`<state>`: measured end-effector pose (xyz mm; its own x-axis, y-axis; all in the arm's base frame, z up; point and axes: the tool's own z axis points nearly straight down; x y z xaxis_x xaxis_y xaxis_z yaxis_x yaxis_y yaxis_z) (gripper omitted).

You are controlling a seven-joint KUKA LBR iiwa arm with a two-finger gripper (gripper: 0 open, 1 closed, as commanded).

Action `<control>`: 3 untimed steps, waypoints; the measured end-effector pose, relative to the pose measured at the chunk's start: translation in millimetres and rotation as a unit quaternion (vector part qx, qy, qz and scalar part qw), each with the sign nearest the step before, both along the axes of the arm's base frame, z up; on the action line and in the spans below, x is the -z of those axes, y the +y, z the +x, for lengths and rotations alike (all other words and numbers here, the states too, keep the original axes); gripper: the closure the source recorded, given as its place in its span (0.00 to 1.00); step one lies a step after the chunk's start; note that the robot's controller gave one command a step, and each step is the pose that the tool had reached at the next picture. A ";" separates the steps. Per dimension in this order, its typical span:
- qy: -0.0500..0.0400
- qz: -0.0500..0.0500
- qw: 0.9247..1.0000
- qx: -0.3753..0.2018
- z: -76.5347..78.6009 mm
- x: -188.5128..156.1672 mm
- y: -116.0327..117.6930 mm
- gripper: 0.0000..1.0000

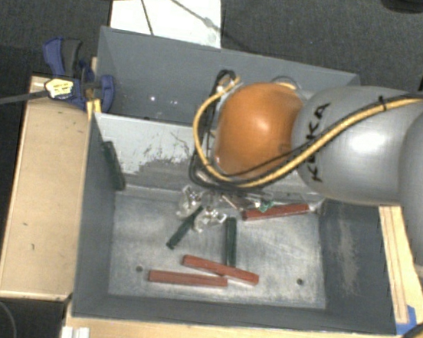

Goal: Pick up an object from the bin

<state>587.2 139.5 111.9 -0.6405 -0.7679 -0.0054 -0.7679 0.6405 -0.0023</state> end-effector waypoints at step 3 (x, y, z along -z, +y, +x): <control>0.002 0.000 1.000 0.003 -0.5 -11.6 0.2 1.00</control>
Offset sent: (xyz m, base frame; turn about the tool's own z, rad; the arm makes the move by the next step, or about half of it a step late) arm 0.0001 0.0001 0.0110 0.0000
